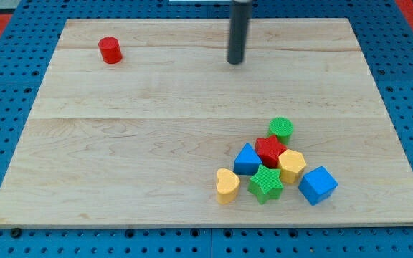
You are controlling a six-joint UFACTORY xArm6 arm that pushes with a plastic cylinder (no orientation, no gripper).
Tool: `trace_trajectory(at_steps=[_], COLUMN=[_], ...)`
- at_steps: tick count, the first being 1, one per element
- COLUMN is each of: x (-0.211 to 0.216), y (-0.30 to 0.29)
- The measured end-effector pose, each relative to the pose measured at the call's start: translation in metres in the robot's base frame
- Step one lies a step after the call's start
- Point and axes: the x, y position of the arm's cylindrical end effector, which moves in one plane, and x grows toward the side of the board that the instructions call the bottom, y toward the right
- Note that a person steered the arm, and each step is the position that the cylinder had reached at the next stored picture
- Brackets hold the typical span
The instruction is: Push the red circle towards the group of the blocks
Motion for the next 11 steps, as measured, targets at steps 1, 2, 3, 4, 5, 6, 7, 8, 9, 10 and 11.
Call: trace_trajectory(at_steps=[1,2,3,4,5,6,7,8,9,10,11], x=[-0.039,-0.05,0.004,0.05,0.104,0.124,0.148,0.169,0.194,0.219,0.214], y=[-0.104,-0.2,-0.228,-0.148,-0.139,-0.164,-0.168,-0.209,-0.259,-0.202,-0.121])
